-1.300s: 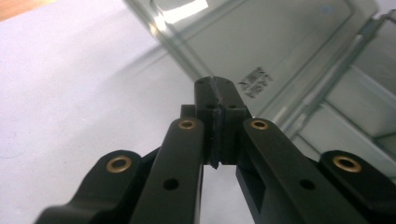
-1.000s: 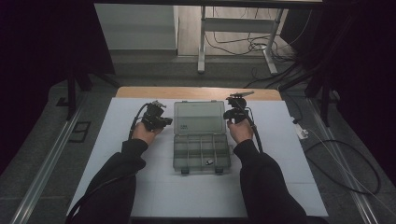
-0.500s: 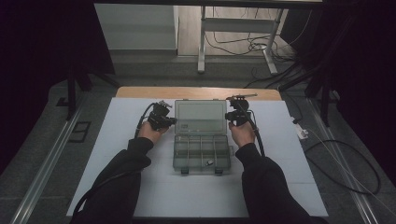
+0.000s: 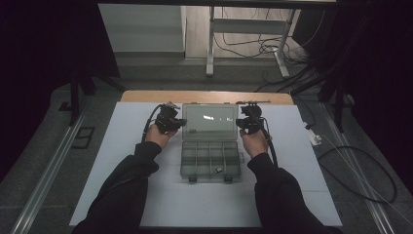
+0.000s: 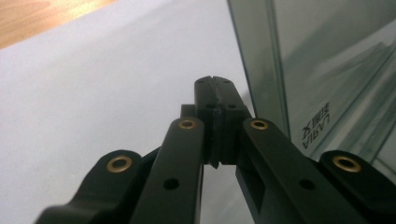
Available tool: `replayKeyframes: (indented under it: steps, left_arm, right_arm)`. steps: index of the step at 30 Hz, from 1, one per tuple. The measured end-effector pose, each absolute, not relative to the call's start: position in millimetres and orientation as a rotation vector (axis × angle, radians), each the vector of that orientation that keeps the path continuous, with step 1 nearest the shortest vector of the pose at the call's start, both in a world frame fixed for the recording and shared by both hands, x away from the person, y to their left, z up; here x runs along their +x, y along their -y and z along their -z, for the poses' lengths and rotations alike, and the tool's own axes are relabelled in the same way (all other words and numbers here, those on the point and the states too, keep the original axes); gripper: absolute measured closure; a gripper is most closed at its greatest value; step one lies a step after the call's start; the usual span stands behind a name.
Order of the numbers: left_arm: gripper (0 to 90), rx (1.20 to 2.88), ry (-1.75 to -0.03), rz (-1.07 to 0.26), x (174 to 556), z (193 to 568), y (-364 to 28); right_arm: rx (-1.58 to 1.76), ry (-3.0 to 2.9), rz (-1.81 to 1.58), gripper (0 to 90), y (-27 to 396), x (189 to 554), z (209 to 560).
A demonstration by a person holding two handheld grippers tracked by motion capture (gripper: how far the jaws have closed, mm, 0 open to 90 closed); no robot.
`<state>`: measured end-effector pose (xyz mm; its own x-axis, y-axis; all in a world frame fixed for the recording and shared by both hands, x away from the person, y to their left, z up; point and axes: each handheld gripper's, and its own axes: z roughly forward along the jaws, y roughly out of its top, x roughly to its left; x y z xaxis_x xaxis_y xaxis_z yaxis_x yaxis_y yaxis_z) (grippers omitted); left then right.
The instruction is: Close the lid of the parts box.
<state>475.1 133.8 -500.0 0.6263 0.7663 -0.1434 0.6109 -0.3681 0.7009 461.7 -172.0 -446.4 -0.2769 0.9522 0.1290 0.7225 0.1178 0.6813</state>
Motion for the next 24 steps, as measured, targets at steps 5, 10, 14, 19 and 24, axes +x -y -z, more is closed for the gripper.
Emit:
replayKeyframes:
  steps: [5,10,14,19,24]
  left_arm:
    - [89.4,2.088,-1.061,-0.259,473.6,497.7,-134.7]
    - [89.4,2.080,-1.047,-0.252,471.5,494.6,-133.9]
    - [89.4,2.078,-1.023,-0.249,468.0,490.1,-133.3]
    - [89.4,2.057,-0.998,-0.236,462.5,484.0,-135.5]
    - [89.4,2.056,-0.975,-0.227,457.0,477.8,-137.5]
  right_arm:
    - [1.615,-2.137,-0.922,85.7,176.3,455.3,445.7]
    - [1.567,-2.232,-0.914,86.1,182.6,444.6,447.1]
    - [1.517,-2.301,-0.944,88.8,182.6,439.3,444.6]
    - [1.430,-2.352,-0.960,88.8,179.3,432.9,440.8]
    - [1.376,-2.376,-0.974,88.8,180.2,427.6,438.5]
